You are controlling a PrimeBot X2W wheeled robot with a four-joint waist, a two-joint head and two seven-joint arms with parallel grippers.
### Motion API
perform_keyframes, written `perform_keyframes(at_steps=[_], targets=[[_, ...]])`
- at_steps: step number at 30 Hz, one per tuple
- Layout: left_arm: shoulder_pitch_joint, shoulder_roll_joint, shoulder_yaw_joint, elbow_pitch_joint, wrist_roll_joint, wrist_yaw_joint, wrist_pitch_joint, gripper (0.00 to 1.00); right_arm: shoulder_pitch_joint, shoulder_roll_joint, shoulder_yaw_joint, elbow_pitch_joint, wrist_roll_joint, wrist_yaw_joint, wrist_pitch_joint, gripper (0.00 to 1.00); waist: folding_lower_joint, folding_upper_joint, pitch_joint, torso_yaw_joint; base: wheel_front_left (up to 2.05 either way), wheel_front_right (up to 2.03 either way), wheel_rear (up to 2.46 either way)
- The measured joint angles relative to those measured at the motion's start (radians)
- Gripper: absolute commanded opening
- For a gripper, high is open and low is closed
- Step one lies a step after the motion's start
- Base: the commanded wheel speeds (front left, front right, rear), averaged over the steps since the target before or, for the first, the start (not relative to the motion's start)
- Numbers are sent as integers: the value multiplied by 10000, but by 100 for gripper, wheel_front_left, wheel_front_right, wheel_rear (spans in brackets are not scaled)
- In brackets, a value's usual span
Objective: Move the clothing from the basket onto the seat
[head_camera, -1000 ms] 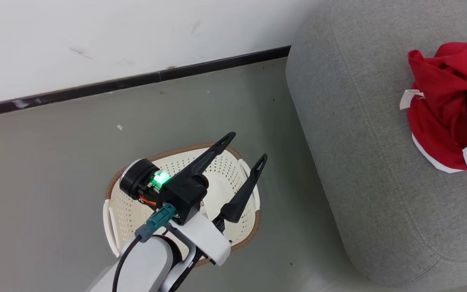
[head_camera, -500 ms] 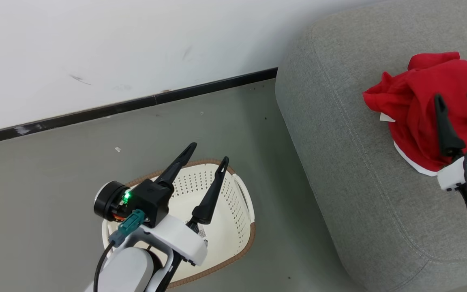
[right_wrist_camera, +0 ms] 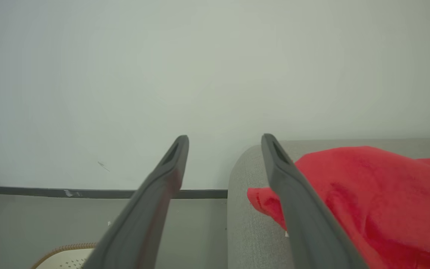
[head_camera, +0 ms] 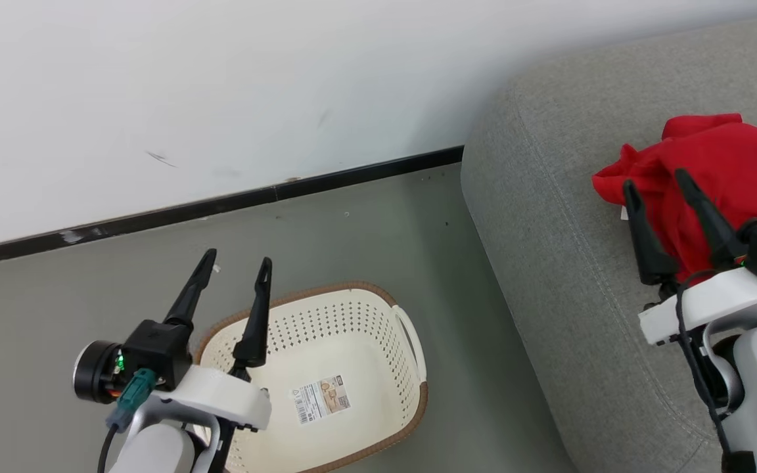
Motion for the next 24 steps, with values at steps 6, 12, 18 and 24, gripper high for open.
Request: perform_keyframes(at_steps=[6, 12, 18, 24], targets=[[584, 84, 546, 192, -313, 378, -203, 100, 433, 332, 169, -324, -397, 0, 2, 100, 0, 0, -295, 269, 0, 0, 0], [998, 96, 1181, 301, -441, 763, -395, 100, 820, 602, 376, -617, -884, 0, 2, 100, 0, 0, -588, 562, 0, 0, 0], [1512, 136, 1592, 462, -610, 968, -476, 100, 1243, 880, 251, -840, -1154, 0, 0, 100, 0, 0, -900, 853, 0, 0, 0], [2079, 150, 1887, 627, -656, 1175, -558, 100, 1814, 1108, -92, -1074, -1390, 0, 0, 100, 0, 0, -1208, 1131, 0, 0, 0]])
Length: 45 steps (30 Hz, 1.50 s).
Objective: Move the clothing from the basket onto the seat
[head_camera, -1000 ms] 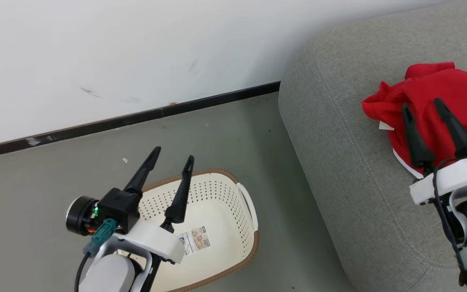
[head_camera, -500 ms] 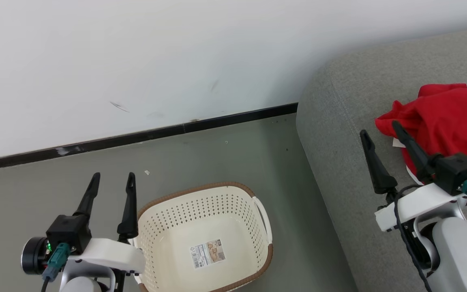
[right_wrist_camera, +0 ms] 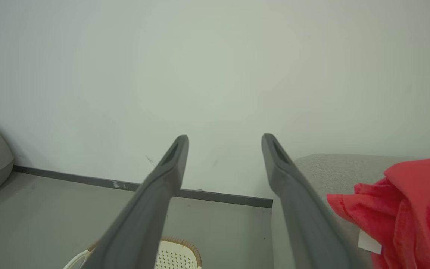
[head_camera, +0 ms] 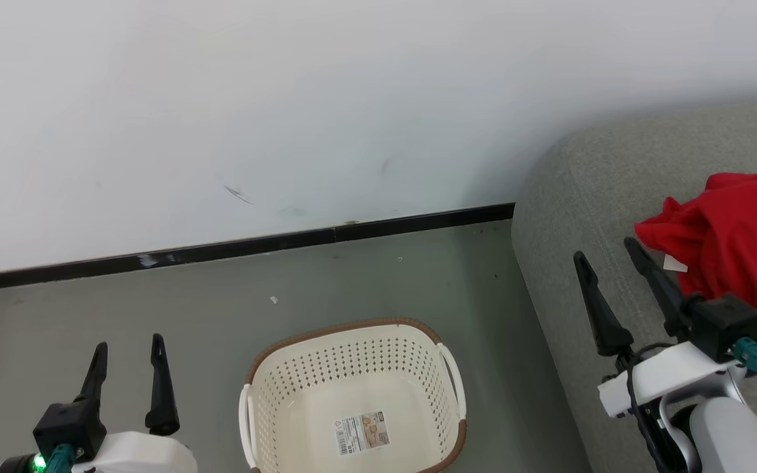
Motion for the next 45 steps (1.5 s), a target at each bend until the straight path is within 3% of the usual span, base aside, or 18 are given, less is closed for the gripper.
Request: perform_keyframes(at_steps=[20, 45], targets=[[654, -17, -104, 274, -46, -132, -48, 100, 1778, 389, -424, -253, -192, 0, 2, 100, 0, 0, -743, 577, 0, 0, 0], [668, -21, -184, 280, -10, -238, -84, 100, 2256, 497, -407, -573, -280, 0, 2, 100, 0, 0, -786, 765, 0, 0, 0]])
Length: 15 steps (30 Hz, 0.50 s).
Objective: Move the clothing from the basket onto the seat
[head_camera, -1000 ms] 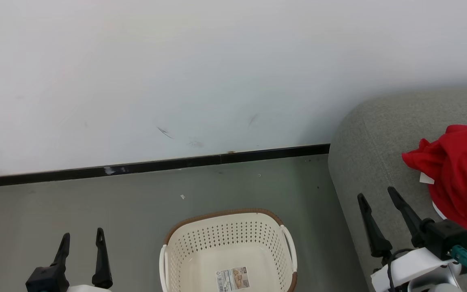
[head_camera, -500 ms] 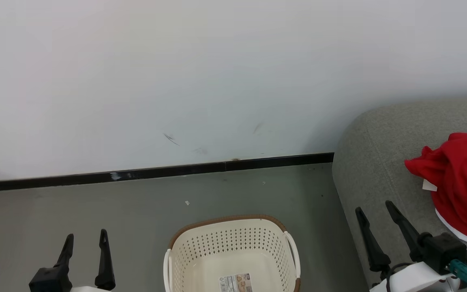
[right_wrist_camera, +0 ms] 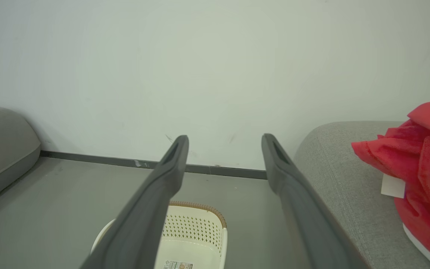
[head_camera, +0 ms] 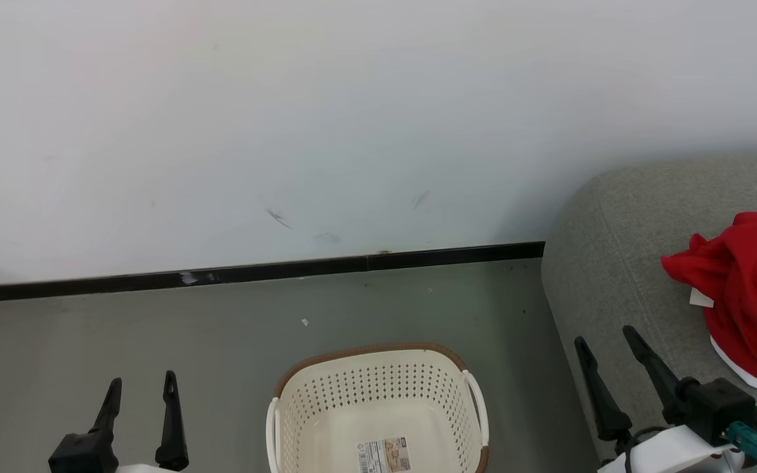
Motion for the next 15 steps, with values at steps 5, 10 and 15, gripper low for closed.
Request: perform_keyframes(at_steps=[5, 10, 15], targets=[[-1, 12, -4, 0, 61, -2, 0, 100, 0, 4, 6, -36, 15, 0, 0, 100, 0, 0, 48, 9, 0, 0, 0], [120, -259, -119, 405, 58, 10, 13, 0, 204, 90, 27, 393, 17, -6, 15, 0, 0, 0, 59, 13, 0, 0, 0], [294, -479, -173, 591, -92, -4, 92, 0, 515, 136, 127, 617, 184, -6, 15, 0, 0, 0, 64, 12, 0, 0, 0]])
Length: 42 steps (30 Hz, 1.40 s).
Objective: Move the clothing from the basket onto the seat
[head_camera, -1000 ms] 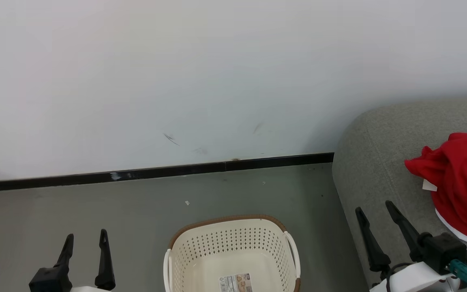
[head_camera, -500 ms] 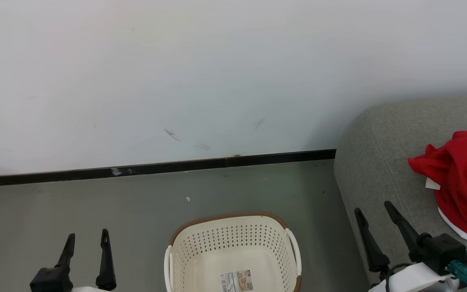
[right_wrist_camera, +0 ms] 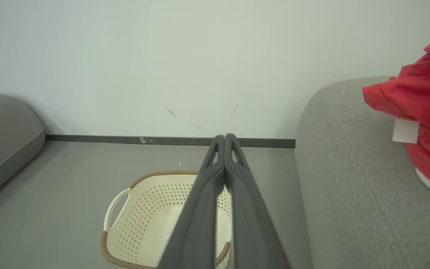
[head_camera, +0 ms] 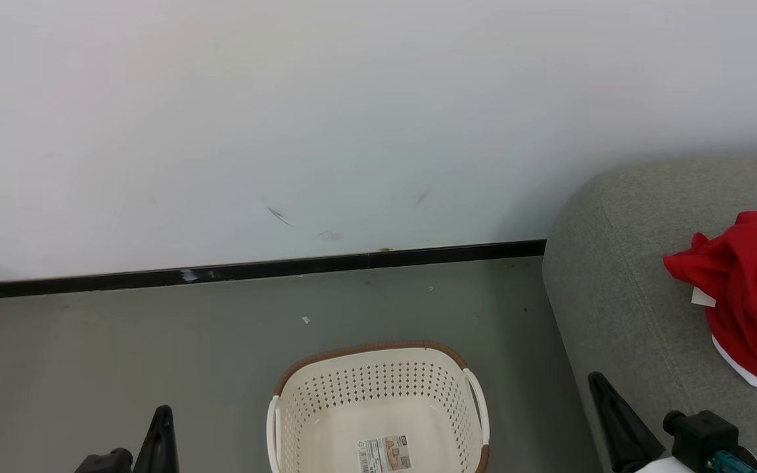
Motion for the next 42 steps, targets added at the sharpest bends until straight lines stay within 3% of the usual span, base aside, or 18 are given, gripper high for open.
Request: perform_keyframes(at_steps=[15, 29, 42], targets=[[-2, -138, 477, -79, -1946, -527, 531, 0, 249, 2, 157, -382, 2625, 0, 102, 0, 6, 0, 49, 37, 0, 0, 0], [-30, -270, 920, -121, -3553, -1016, 1058, 0, 189, -123, -98, -209, 5087, 0, 594, 0, 81, 0, 17, 86, 0, 0, 0], [-150, -422, 1289, -119, -4922, -1446, 1430, 0, -194, -339, -146, 104, 7129, 0, 945, 0, 81, 0, 13, 113, 0, 0, 0]])
